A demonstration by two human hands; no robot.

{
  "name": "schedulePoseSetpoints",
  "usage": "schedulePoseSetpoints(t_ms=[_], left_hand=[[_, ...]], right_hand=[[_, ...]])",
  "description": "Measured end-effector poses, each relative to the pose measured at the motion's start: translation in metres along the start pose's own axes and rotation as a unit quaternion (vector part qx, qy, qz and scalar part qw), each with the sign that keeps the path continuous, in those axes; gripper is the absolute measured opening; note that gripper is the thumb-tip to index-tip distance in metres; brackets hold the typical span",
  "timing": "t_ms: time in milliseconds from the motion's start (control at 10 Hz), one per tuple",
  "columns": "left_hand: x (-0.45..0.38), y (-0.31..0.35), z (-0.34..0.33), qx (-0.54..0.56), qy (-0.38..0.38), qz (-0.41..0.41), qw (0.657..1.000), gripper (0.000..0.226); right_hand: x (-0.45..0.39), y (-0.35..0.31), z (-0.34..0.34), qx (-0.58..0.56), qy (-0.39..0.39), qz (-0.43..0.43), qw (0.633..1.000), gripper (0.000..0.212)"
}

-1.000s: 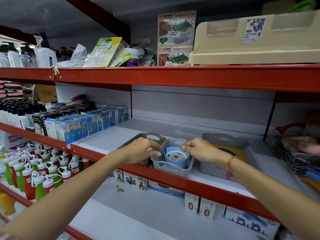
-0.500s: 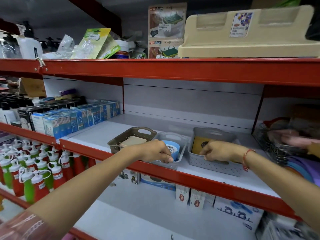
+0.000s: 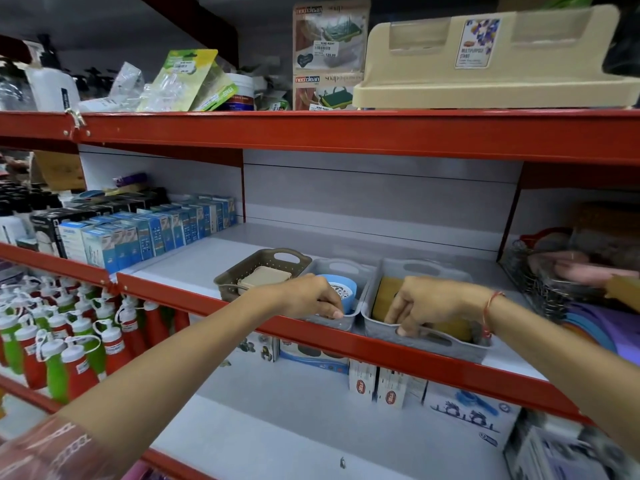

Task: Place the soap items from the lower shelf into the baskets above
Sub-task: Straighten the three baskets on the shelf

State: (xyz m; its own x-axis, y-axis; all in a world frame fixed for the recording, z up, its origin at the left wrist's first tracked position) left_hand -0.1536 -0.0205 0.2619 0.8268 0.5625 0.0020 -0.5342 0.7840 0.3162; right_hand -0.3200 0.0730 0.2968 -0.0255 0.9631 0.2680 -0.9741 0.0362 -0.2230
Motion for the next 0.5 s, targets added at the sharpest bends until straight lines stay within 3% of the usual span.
schedulePoseSetpoints(t_ms=[200,300,400,500], left_hand=[[0.001,0.002,0.000,-0.004,-0.005,0.002,1.000,0.028],[0.005,0.008,0.005,-0.020,-0.017,0.006,1.000,0.031],[0.008,0.016,0.028,-0.039,0.040,-0.004,0.998,0.035],[0.021,0.028,0.067,-0.081,0.170,-0.017,0.982,0.035]], right_hand=[[0.000,-0.003,0.000,0.017,-0.018,-0.014,1.000,0.036],[0.001,-0.015,0.005,0.040,0.021,0.004,0.999,0.028],[0.007,-0.035,0.028,0.036,0.189,0.038,0.981,0.022],[0.019,-0.063,0.051,0.007,0.348,0.089,0.933,0.025]])
Point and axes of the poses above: each hand's wrist, its own x-axis away from the middle knuckle, its own z-axis out of the back of the hand, y = z × x, the point moved 4 cm from there along -x, towards the middle knuckle, and after that the axes turned 2 degrees about -z, right-handed, at the moved point
